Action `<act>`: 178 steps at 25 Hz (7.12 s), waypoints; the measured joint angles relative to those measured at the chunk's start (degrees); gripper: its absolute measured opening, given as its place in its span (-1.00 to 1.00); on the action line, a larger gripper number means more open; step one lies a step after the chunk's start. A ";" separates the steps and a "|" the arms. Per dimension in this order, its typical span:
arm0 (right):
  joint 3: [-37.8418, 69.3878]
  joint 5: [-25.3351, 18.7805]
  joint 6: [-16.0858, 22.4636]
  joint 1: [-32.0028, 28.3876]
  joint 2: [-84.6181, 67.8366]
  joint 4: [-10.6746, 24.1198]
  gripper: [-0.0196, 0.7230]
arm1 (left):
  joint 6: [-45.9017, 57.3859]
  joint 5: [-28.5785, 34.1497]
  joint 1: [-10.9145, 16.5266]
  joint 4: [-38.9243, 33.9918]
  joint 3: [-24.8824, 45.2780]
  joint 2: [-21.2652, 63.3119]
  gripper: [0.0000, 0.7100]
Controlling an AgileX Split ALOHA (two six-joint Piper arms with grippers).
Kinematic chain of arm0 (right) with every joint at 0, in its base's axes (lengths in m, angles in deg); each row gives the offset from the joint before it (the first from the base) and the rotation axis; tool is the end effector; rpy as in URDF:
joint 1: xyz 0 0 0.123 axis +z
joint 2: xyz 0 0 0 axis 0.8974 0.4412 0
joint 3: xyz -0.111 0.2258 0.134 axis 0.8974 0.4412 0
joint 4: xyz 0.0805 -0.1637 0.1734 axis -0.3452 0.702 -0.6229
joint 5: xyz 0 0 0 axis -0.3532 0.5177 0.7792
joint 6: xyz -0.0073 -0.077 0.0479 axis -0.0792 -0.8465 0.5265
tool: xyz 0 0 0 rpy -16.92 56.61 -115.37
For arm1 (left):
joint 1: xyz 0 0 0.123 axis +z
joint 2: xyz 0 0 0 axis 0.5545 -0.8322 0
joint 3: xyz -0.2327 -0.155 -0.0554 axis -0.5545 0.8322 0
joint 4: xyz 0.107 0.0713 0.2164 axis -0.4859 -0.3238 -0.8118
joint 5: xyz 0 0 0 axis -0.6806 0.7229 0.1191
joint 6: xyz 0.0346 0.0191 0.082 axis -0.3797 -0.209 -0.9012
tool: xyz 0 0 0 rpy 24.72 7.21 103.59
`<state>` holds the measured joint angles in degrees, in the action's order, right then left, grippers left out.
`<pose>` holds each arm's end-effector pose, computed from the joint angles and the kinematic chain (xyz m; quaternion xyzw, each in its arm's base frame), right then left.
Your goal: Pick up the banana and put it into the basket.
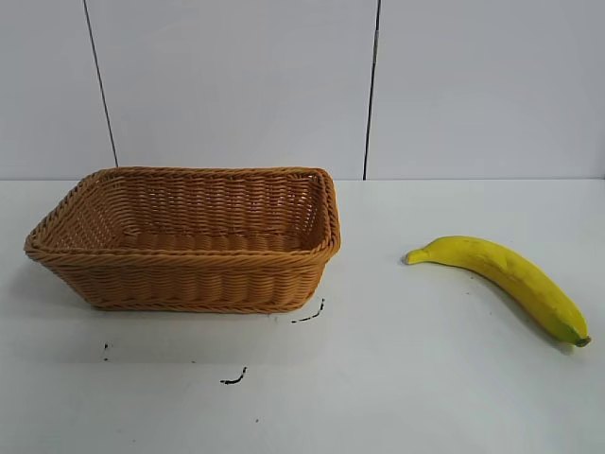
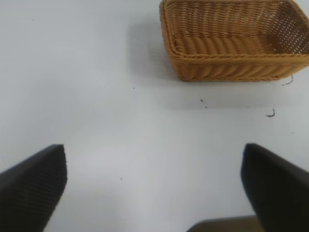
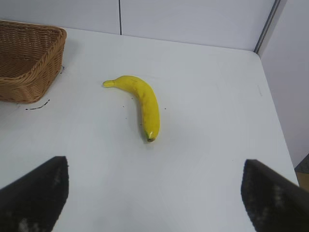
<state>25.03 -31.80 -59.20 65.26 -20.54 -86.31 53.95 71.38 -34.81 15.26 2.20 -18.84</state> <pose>-0.0043 0.0018 0.2813 -0.0375 0.8391 0.0017 0.5428 -0.0045 -0.0047 0.2742 0.0341 0.8553 -0.0208 0.5167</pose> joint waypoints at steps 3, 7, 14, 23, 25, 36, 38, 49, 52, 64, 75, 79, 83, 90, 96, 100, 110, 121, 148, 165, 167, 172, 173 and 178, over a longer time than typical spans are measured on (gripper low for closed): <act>0.00 0.00 0.00 0.00 0.00 0.00 0.93 | 0.00 0.00 0.00 0.00 0.00 0.00 0.96; 0.00 0.00 0.00 0.00 0.00 0.00 0.93 | 0.00 0.00 0.00 0.00 0.00 0.00 0.96; -2.68 -0.23 1.26 0.00 10.43 -0.06 0.93 | 0.00 0.00 0.00 0.00 0.00 0.00 0.96; -15.89 0.07 0.40 0.00 46.11 -0.17 0.93 | 0.00 0.00 0.00 0.00 0.00 0.00 0.96; -19.29 0.13 -0.05 0.00 53.44 -0.17 0.93 | 0.00 0.00 0.00 0.00 0.00 0.00 0.96; -40.57 0.94 -16.39 0.00 86.67 -2.45 0.93 | 0.00 0.00 0.00 0.00 0.00 0.00 0.96; -43.79 2.18 -18.46 0.00 90.85 -2.80 0.93 | 0.00 0.00 0.00 0.00 0.00 0.00 0.96; -48.21 11.36 -22.69 0.62 107.88 -2.99 0.93 | 0.00 0.00 0.00 0.05 0.00 0.00 0.96; -48.25 12.14 -22.69 2.59 111.76 -2.79 0.93 | 0.00 0.00 0.00 0.05 0.00 0.00 0.96; -48.25 17.97 -15.19 3.83 118.70 -1.26 0.93 | 0.00 0.00 0.00 0.00 0.00 0.00 0.96; -48.27 20.44 -12.58 3.20 122.36 -1.04 0.93 | 0.00 0.00 0.00 0.00 0.00 0.00 0.96; -48.27 20.75 -12.44 3.20 122.36 -1.04 0.69 | 0.00 0.00 0.00 0.00 0.00 0.00 0.96; -48.27 20.98 -12.44 3.20 122.36 -0.78 0.17 | 0.00 0.00 0.00 0.00 0.00 0.00 0.96; -48.27 20.05 -12.34 3.20 121.62 0.80 -0.09 | 0.00 0.00 0.00 0.00 0.00 0.00 0.96; -48.55 16.63 -12.62 3.25 113.51 1.39 -0.09 | 0.00 0.00 0.00 0.00 0.00 0.00 0.96; -54.28 8.72 -13.91 3.37 110.05 0.31 -0.09 | 0.00 0.00 0.00 0.00 0.00 0.00 0.96; -76.98 -4.93 -17.19 9.32 115.09 0.14 -0.09 | 0.00 0.00 0.00 0.00 0.00 0.00 0.96; -99.30 -7.56 -24.02 26.91 129.12 1.39 -0.09 | 0.00 0.00 0.00 0.00 0.00 0.00 0.96; -100.68 9.61 -33.17 35.87 145.50 1.73 0.28 | 0.00 0.00 0.00 0.00 0.00 0.00 0.96; -101.06 -1.18 -0.97 31.80 132.62 2.42 0.91 | 0.00 0.00 0.00 0.04 0.00 0.00 0.96; -101.06 -1.78 2.03 28.58 132.56 2.42 0.91 | 0.00 0.00 0.00 0.04 0.00 0.00 0.96; -101.06 -4.55 3.63 18.83 132.70 3.09 0.91 | 0.00 0.00 0.00 0.04 0.00 0.00 0.96; -101.06 -5.21 3.63 16.86 132.70 3.30 0.91 | 0.00 0.00 0.00 0.04 0.00 0.00 0.96; -101.06 -8.31 3.63 7.85 132.70 3.92 0.91 | 0.00 0.00 0.00 0.04 0.00 0.00 0.96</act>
<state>-76.03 -40.11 -55.57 73.11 112.16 -82.39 53.95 71.38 -34.81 15.31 2.20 -18.84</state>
